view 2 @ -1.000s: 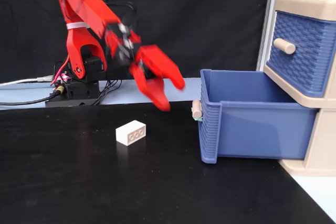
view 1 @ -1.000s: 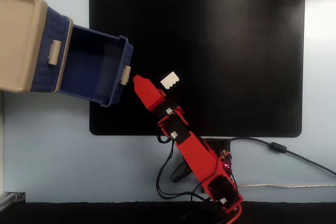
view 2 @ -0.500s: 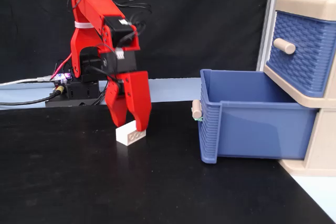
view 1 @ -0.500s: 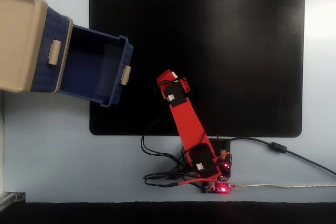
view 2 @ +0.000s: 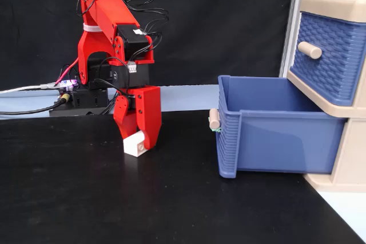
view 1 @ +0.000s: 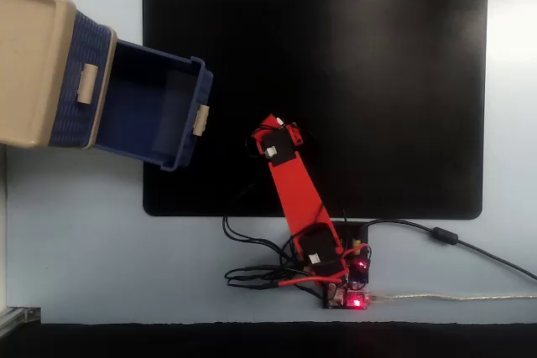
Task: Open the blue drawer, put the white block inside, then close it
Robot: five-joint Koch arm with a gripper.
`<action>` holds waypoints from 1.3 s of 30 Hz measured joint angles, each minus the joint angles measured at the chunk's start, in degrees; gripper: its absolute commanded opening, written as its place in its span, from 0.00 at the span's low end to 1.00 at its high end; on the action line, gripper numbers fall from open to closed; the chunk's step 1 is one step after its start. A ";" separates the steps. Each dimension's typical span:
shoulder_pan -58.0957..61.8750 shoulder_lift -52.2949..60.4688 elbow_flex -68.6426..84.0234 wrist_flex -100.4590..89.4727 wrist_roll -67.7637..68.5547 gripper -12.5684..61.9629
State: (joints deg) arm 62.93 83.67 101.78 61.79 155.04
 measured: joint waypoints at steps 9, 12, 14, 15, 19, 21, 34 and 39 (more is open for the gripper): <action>-3.25 8.88 -35.51 17.40 -4.83 0.06; -13.36 6.59 -45.53 18.63 3.69 0.06; -18.37 1.93 -52.82 17.93 9.93 0.06; -19.86 -0.88 -56.25 17.58 12.83 0.06; -22.32 -15.38 -67.94 15.21 21.09 0.12; -22.59 -19.25 -68.99 15.29 21.62 0.37; -19.16 -6.86 -70.75 37.44 10.55 0.62; -13.10 -11.25 -67.50 48.78 -14.41 0.62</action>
State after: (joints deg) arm 49.83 72.42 34.28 110.57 140.62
